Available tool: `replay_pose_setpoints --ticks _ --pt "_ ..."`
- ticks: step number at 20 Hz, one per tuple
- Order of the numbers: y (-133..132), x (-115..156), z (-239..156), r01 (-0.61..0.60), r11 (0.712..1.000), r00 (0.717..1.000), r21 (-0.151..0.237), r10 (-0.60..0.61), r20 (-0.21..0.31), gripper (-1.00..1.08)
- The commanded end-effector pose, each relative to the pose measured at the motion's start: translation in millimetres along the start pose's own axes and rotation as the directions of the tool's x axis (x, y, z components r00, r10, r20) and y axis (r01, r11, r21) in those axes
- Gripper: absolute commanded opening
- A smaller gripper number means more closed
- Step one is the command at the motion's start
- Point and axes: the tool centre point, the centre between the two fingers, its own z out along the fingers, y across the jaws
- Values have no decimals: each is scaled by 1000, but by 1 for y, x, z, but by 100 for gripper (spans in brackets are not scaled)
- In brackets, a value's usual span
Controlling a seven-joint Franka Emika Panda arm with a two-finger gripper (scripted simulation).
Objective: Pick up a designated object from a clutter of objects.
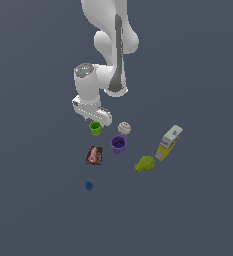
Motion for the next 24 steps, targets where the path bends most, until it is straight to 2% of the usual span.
replay_pose_setpoints --ticks 1,22,23,24 --pt "0 0 0 0 1000 1000 0 0 0 100" --pt "1 -1 51 -3 1000 1000 0 3 -1 100" --pt "1 -1 51 -3 1000 1000 0 3 -1 -100" --pt "1 -1 51 -3 1000 1000 0 3 -1 -100"
